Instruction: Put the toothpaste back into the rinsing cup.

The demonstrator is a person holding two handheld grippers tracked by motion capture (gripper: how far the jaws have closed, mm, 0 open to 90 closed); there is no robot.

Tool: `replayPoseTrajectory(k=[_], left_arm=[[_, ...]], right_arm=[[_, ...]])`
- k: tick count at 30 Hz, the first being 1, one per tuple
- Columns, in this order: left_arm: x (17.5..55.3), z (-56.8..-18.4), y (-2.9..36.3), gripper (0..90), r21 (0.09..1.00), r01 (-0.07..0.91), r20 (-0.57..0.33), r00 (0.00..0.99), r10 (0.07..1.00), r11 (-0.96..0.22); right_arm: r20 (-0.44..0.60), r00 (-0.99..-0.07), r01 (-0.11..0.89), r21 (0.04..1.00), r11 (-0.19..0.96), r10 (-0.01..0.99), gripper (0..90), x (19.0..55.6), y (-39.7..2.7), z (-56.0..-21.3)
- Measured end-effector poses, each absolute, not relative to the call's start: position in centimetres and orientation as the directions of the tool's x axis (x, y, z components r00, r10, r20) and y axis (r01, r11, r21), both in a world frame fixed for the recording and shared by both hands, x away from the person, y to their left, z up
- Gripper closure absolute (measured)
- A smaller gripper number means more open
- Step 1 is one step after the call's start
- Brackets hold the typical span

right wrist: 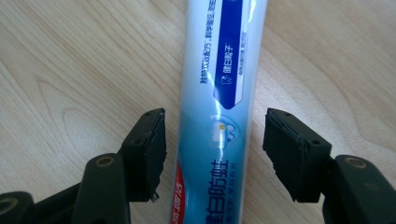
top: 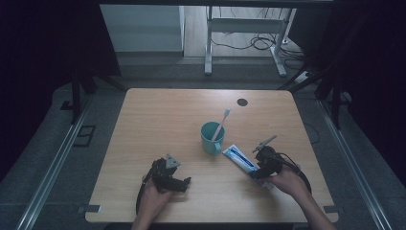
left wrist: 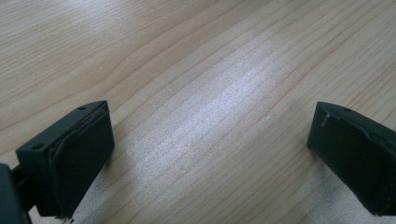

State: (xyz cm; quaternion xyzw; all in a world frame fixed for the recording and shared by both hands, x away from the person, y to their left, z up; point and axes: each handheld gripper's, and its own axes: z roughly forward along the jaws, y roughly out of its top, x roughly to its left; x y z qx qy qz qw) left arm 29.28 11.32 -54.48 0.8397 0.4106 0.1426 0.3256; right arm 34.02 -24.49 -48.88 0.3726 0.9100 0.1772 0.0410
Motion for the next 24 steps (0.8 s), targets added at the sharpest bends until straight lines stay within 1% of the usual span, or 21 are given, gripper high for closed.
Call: replayPoseTrajectory(k=[12, 20, 24], left_arm=[[29.3, -54.5, 11.3, 0.7, 0.664, 0.597, -0.028, 0.623, 0.782, -0.451], [29.3, -54.5, 11.3, 0.7, 0.664, 0.597, -0.028, 0.622, 0.782, -0.451], [29.3, -54.5, 11.3, 0.7, 0.664, 0.597, -0.028, 0.623, 0.782, -0.451]], right_arm=[[0.024, -0.739, 0.666, 0.175, 0.725, 0.673, 39.6, 35.9, -22.6, -49.2], [0.011, -0.748, 0.662, 0.084, 0.745, 0.664, 40.9, 36.8, -21.1, -49.7], [0.011, -0.738, 0.674, 0.053, 0.737, 0.675, 42.3, 37.2, -20.5, -50.1]])
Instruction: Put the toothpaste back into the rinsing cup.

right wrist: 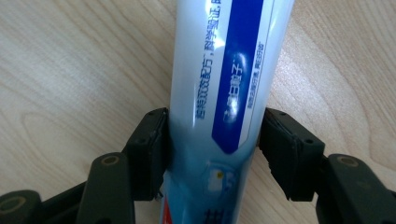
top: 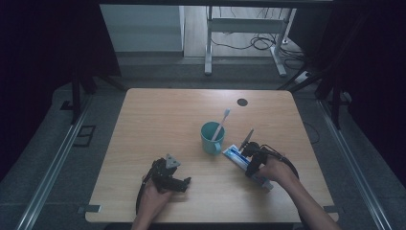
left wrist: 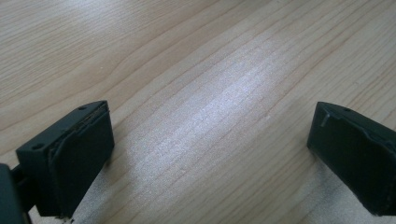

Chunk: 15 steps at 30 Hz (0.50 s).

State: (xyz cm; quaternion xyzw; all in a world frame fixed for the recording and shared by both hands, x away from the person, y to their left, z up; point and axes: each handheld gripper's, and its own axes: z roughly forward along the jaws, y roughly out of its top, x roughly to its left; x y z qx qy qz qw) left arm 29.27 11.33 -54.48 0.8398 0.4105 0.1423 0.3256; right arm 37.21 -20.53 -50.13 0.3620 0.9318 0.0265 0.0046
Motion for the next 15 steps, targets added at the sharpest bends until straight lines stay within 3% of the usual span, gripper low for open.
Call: replayPoseTrajectory(k=[7, 15], left_arm=[[29.26, -54.47, 11.33, 1.0, 0.664, 0.595, -0.027, 0.625, 0.781, -0.453], [29.26, -54.47, 11.33, 1.2, 0.664, 0.595, -0.027, 0.625, 0.780, -0.453]], right_arm=[[0.011, -0.731, 0.682, 0.013, 0.731, 0.682, 49.5, 37.53, -19.98, -50.12], [0.017, -0.712, 0.702, 0.025, 0.712, 0.701, 65.7, 37.52, -20.15, -49.48]])
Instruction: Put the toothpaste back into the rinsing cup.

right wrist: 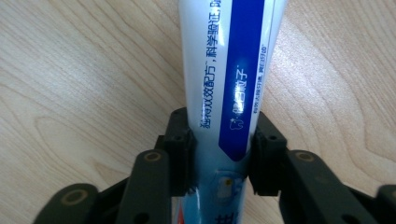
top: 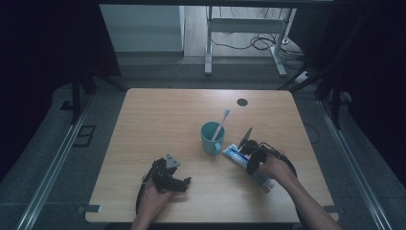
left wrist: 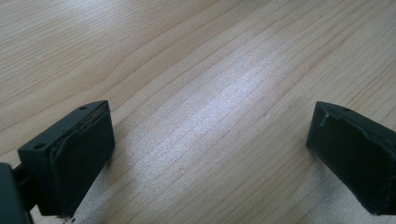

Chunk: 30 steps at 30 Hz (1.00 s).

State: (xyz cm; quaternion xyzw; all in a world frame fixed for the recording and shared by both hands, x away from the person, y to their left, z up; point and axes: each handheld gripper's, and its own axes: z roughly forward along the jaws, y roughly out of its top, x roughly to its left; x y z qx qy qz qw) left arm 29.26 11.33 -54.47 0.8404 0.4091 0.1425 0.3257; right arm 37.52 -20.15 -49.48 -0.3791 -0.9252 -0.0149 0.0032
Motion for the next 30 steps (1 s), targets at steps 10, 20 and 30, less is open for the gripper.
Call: replayPoseTrajectory(k=[10, 20, 30], left_arm=[[29.3, -54.5, 11.3, 1.2, 0.664, 0.595, -0.028, 0.625, 0.780, -0.453], [29.3, -54.5, 11.3, 1.2, 0.664, 0.594, -0.027, 0.626, 0.780, -0.454], [29.3, -54.5, 11.3, 1.2, 0.664, 0.594, -0.027, 0.625, 0.780, -0.453]], right_arm=[[0.052, -0.702, 0.712, 0.087, 0.697, 0.710, 70.0, 37.3, -21.5, -49.2], [0.056, -0.715, 0.697, 0.135, 0.704, 0.697, 70.4, 36.6, -22.3, -48.7], [0.068, -0.706, 0.700, 0.219, 0.680, 0.705, 70.6, 35.8, -23.6, -47.4]])
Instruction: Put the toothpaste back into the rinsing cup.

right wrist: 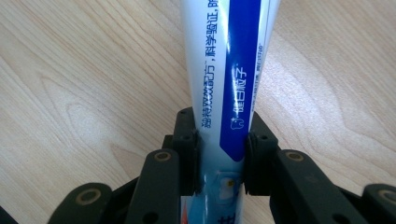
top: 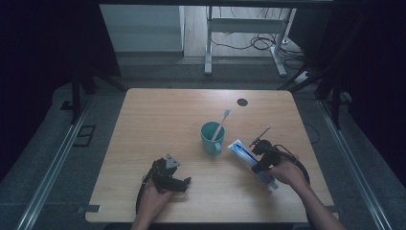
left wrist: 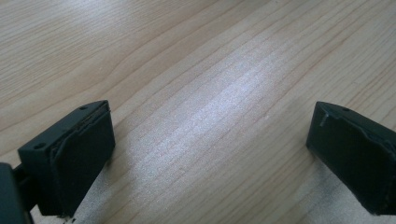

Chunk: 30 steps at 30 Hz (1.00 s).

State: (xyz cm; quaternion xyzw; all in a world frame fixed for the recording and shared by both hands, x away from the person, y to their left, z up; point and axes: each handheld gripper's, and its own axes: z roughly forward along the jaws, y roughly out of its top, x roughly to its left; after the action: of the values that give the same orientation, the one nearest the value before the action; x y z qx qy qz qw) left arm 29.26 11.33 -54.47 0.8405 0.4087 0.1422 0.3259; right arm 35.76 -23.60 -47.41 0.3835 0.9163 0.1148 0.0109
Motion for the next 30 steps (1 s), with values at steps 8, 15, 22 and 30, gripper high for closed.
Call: replayPoseTrajectory(k=[8, 15, 22, 30], left_arm=[[29.3, -54.5, 11.3, 1.2, 0.664, 0.594, -0.027, 0.625, 0.780, -0.453], [29.3, -54.5, 11.3, 1.2, 0.664, 0.593, -0.025, 0.626, 0.779, -0.456], [29.3, -54.5, 11.4, 1.2, 0.664, 0.590, -0.021, 0.630, 0.777, -0.460], [29.3, -54.5, 11.4, 1.2, 0.665, 0.590, -0.022, 0.629, 0.777, -0.458]], right_arm=[[0.076, -0.699, 0.695, 0.305, 0.651, 0.711, 70.7, 35.0, -24.4, -46.5], [0.080, -0.702, 0.678, 0.379, 0.630, 0.707, 70.8, 34.3, -24.8, -45.7], [0.066, -0.712, 0.646, 0.452, 0.615, 0.699, 70.9, 33.8, -25.0, -44.8], [0.056, -0.716, 0.612, 0.529, 0.588, 0.695, 71.0, 33.4, -25.0, -44.1]])
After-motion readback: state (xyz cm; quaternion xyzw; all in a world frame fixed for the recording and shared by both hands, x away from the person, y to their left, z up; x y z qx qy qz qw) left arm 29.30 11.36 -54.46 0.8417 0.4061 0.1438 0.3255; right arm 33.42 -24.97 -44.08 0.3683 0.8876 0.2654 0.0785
